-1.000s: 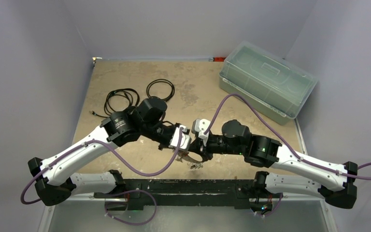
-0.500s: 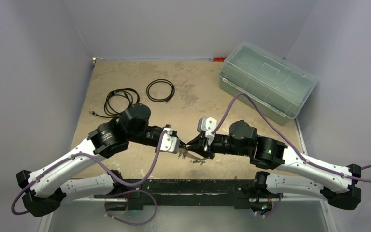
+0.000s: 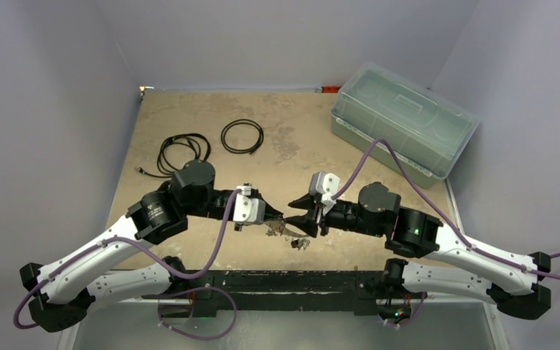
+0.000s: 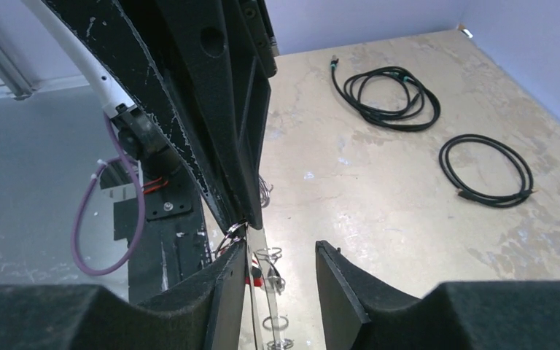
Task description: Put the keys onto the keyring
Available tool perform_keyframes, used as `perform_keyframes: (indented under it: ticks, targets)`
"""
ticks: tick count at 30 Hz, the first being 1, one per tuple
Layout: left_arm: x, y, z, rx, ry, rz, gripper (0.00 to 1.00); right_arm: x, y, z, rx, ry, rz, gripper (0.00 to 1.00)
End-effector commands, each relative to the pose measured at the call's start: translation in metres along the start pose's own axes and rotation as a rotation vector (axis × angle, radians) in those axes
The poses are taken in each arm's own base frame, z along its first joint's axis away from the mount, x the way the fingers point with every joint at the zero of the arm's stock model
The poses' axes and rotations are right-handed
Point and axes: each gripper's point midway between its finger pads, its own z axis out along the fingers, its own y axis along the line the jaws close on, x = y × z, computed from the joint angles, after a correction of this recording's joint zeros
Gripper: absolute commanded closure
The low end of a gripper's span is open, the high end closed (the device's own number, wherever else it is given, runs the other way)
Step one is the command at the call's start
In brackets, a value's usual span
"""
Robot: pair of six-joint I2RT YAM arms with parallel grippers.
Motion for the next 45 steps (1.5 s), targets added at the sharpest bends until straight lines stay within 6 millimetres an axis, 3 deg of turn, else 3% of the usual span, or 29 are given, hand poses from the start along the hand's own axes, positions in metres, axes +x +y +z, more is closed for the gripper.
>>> perform_keyframes:
  ticks: [1, 8, 22, 23, 34, 45]
  targets:
    - [-0.028, 0.012, -0.005, -0.080, -0.102, 0.023, 1.00, -0.032, -0.010, -0.010, 0.060, -0.097, 0.000, 0.57]
    - [-0.048, 0.028, -0.012, -0.184, -0.178, 0.007, 1.00, -0.027, -0.012, -0.008, 0.070, -0.081, 0.003, 0.55]
    - [-0.051, 0.057, -0.021, -0.385, -0.267, -0.129, 1.00, -0.043, -0.023, -0.025, 0.138, -0.169, 0.006, 0.48]
    - [-0.060, 0.059, -0.025, -0.406, -0.312, -0.115, 1.00, -0.044, -0.025, -0.027, 0.152, -0.179, 0.009, 0.47]
    - [-0.053, 0.074, -0.033, -0.536, -0.458, -0.253, 1.00, -0.067, -0.028, -0.043, 0.176, -0.354, 0.004, 0.60]
    - [-0.051, 0.074, -0.038, -0.563, -0.620, -0.309, 1.00, -0.065, -0.025, -0.020, 0.149, -0.373, -0.045, 0.63]
